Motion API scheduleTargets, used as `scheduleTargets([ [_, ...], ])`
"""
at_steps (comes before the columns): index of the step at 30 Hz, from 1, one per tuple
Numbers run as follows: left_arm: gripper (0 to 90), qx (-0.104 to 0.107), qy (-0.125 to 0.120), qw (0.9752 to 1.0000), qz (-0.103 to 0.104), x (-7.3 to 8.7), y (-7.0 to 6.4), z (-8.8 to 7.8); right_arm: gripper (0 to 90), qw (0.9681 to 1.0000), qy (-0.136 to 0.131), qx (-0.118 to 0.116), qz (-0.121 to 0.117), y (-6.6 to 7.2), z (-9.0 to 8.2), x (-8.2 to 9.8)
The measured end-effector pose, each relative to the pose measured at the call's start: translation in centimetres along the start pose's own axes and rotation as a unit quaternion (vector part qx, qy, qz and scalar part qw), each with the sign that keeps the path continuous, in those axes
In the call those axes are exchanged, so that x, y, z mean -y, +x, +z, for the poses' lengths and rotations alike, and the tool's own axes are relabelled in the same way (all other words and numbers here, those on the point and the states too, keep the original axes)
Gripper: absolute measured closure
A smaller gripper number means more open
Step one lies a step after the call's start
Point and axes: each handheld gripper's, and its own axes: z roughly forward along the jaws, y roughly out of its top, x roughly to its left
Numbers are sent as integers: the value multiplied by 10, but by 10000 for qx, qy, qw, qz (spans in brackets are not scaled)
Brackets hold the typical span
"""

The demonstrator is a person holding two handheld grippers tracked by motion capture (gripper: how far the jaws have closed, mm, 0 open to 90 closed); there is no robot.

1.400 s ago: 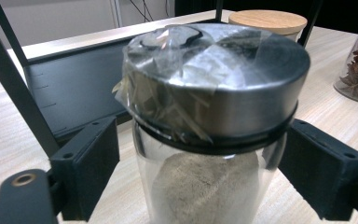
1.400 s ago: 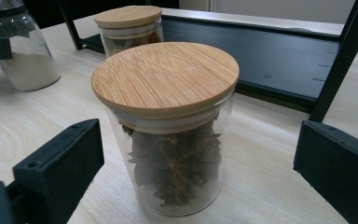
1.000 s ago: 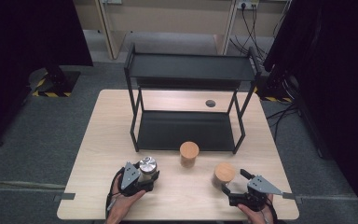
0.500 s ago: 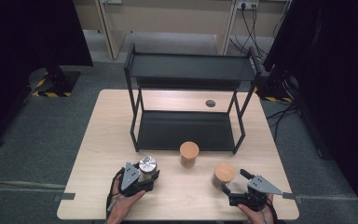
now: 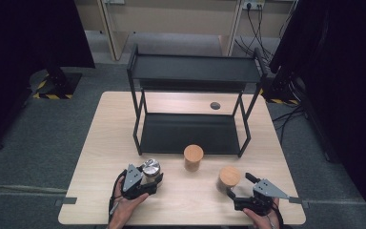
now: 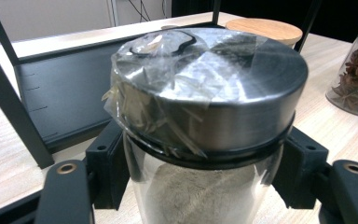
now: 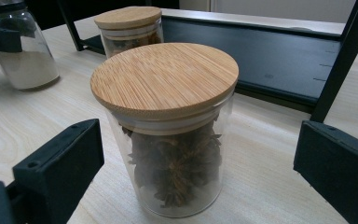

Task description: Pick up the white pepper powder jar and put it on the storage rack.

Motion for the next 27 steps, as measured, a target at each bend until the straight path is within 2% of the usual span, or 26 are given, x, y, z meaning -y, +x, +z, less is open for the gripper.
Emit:
scheduleTargets([
  [7, 309, 73, -11, 9999, 94, -6, -3, 6, 19, 10000, -9, -7, 5, 0, 0, 0],
  [16, 309, 46, -18, 9999, 119, -12, -2, 12, 19, 10000, -17, -31, 23, -2, 0, 1],
  [22, 309, 36, -65, 9999, 123, -18, 2, 15, 19, 10000, -24, -38, 38, -2, 0, 1],
  [27, 309, 32, 6, 10000, 88, -26, 7, 20, 19, 10000, -29, -41, 55, -3, 0, 1],
])
